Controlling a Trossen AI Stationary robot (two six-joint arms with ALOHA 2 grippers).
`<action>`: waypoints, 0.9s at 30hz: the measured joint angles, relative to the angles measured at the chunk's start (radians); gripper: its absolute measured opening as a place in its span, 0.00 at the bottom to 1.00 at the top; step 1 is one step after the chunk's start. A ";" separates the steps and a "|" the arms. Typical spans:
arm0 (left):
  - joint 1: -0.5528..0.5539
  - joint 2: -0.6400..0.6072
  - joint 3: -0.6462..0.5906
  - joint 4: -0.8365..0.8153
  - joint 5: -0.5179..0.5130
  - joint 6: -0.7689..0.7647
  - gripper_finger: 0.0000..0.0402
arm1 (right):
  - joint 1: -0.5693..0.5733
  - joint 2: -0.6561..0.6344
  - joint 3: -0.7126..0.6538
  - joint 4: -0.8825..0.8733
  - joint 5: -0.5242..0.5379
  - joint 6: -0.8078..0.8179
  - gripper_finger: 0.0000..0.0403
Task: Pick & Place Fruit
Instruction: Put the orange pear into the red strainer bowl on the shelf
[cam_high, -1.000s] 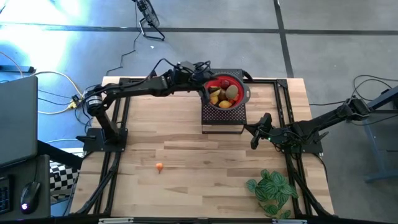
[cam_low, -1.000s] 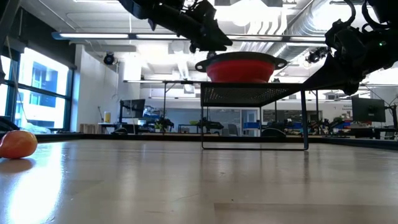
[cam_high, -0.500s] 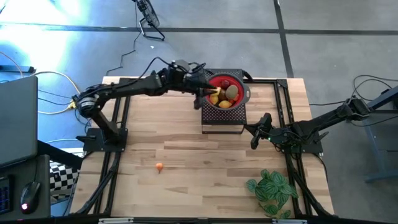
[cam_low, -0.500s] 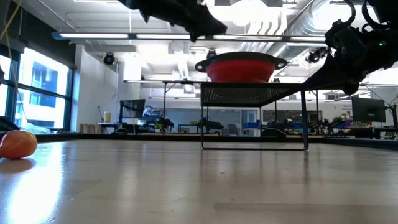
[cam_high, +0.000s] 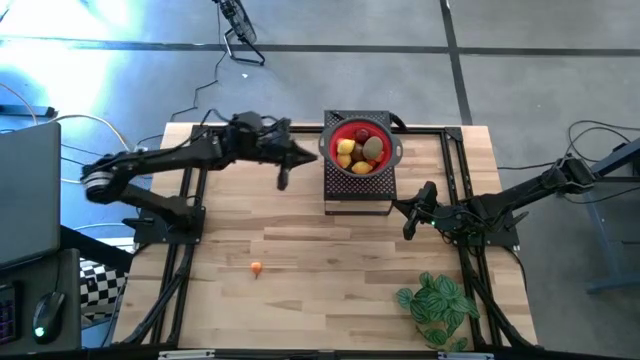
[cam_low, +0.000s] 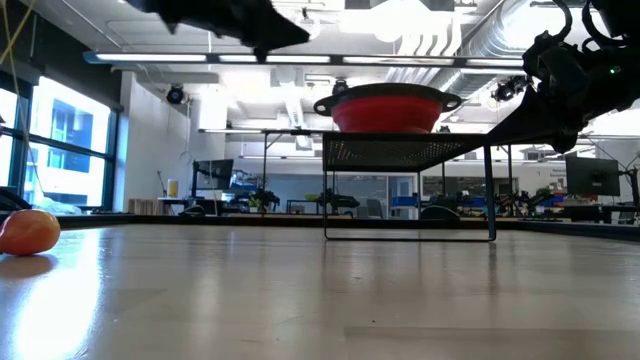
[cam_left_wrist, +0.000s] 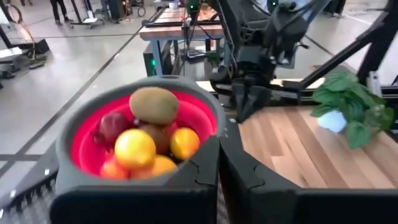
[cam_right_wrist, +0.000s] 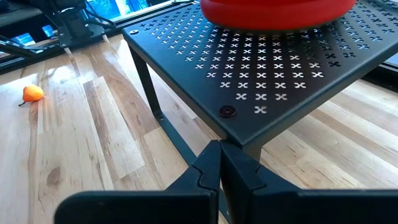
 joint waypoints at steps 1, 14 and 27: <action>0.000 -0.031 -0.026 -0.002 0.000 -0.009 0.01 | 0.000 0.000 0.000 0.000 0.000 0.000 0.00; -0.094 -0.413 -0.192 -0.406 -0.254 -0.216 0.00 | 0.000 0.000 0.000 0.003 0.001 0.000 0.00; -0.363 -0.444 -0.192 -0.683 -0.487 -0.694 0.00 | 0.000 0.000 0.000 0.004 0.001 0.000 0.00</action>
